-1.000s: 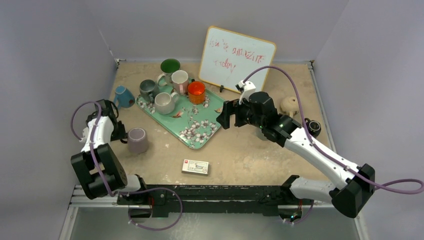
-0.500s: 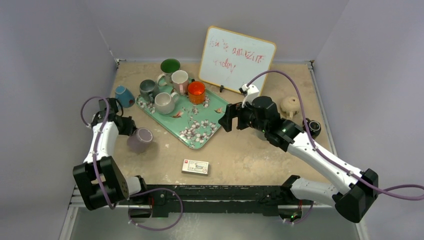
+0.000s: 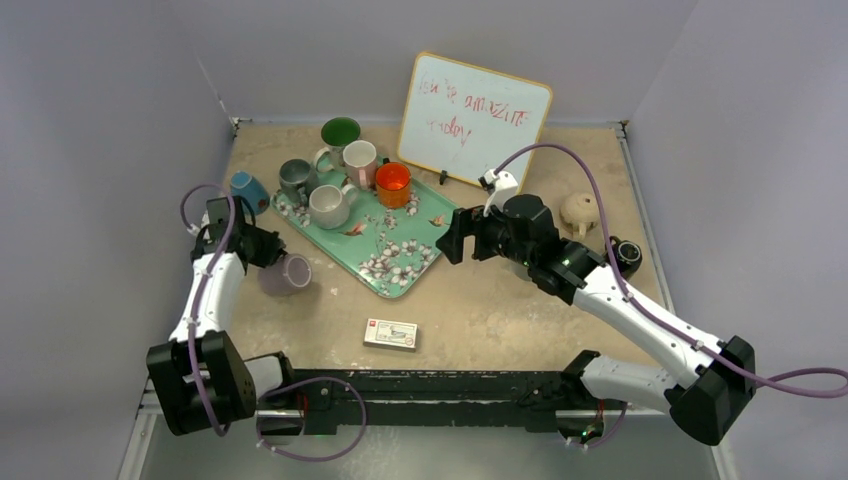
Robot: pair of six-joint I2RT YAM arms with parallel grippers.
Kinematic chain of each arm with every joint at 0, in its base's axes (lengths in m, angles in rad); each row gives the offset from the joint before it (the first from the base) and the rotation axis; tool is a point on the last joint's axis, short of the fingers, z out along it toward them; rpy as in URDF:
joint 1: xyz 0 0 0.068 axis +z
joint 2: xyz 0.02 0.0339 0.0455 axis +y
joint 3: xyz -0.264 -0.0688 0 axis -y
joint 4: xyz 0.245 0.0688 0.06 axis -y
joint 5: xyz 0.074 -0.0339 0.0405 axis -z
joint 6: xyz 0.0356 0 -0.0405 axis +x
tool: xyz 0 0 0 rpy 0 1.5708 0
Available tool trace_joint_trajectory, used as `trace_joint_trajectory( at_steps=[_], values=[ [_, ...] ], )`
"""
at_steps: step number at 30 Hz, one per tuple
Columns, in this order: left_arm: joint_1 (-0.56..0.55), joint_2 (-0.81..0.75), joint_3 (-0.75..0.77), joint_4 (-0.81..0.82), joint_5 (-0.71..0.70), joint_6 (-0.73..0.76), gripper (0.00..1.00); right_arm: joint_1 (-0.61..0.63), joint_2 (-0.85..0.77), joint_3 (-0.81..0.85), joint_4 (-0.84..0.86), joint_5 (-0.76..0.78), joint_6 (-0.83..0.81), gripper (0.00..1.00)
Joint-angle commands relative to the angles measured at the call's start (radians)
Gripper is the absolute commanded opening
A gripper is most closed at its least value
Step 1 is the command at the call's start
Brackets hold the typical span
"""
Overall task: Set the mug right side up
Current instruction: Turn over the cup at the corner of the board.
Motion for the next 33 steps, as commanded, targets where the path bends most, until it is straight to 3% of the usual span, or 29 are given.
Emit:
trace_joint_trajectory(
  at_steps=[1, 5, 10, 21, 27, 33],
  values=[
    [-0.015, -0.083, -0.037, 0.210, 0.164, 0.143, 0.00, 0.002, -0.005, 0.006, 0.051, 0.011, 0.013, 0.99],
    [-0.027, -0.210, -0.118, 0.382, 0.254, 0.196, 0.00, 0.002, -0.006, -0.013, 0.076, -0.085, 0.063, 0.99],
    [-0.034, -0.297, -0.079, 0.346, 0.270, 0.305, 0.00, 0.001, 0.003, -0.012, 0.124, -0.114, 0.131, 0.97],
    [-0.061, -0.377, -0.070, 0.534, 0.505, 0.466, 0.00, 0.002, 0.038, 0.025, 0.120, -0.246, 0.211, 0.90],
    [-0.113, -0.409, -0.116, 0.706, 0.583, 0.536, 0.00, 0.002, 0.024, 0.062, 0.087, -0.245, 0.207, 0.91],
    [-0.238, -0.437, -0.150, 0.824, 0.642, 0.629, 0.00, 0.001, 0.035, 0.111, 0.047, -0.266, 0.253, 0.91]
  ],
)
